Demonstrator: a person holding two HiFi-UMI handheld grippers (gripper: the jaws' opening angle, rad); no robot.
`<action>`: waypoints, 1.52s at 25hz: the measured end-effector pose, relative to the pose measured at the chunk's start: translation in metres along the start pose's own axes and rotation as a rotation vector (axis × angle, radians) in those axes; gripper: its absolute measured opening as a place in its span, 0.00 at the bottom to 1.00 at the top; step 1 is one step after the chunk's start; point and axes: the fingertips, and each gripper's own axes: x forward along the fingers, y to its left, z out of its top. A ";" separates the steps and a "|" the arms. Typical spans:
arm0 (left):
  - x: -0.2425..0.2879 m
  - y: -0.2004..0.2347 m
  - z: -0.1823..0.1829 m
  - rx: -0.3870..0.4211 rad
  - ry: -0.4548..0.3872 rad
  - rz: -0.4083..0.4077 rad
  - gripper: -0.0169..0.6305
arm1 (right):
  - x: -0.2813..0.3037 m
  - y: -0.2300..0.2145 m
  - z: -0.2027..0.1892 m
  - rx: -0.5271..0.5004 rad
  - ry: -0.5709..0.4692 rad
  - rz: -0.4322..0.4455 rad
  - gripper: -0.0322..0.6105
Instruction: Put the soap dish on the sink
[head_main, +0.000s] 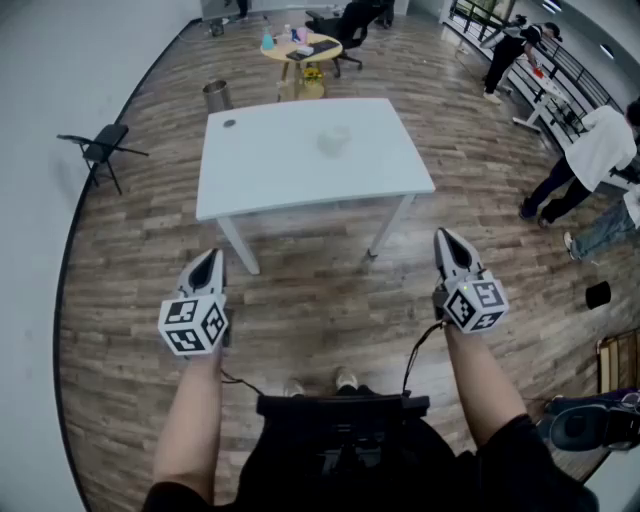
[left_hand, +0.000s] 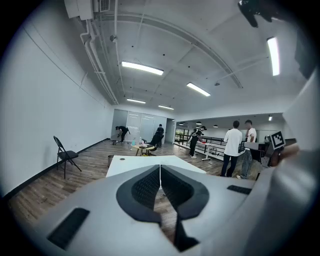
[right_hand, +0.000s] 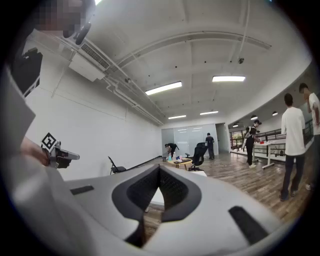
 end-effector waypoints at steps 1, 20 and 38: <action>0.000 -0.003 -0.001 -0.004 0.003 0.000 0.04 | -0.001 -0.001 0.000 -0.001 0.002 0.000 0.06; 0.020 -0.035 -0.011 -0.010 0.056 0.006 0.04 | 0.005 -0.013 -0.026 -0.007 0.056 0.027 0.05; 0.052 -0.076 0.004 0.041 0.029 0.038 0.04 | 0.013 -0.068 -0.054 0.054 0.094 0.080 0.05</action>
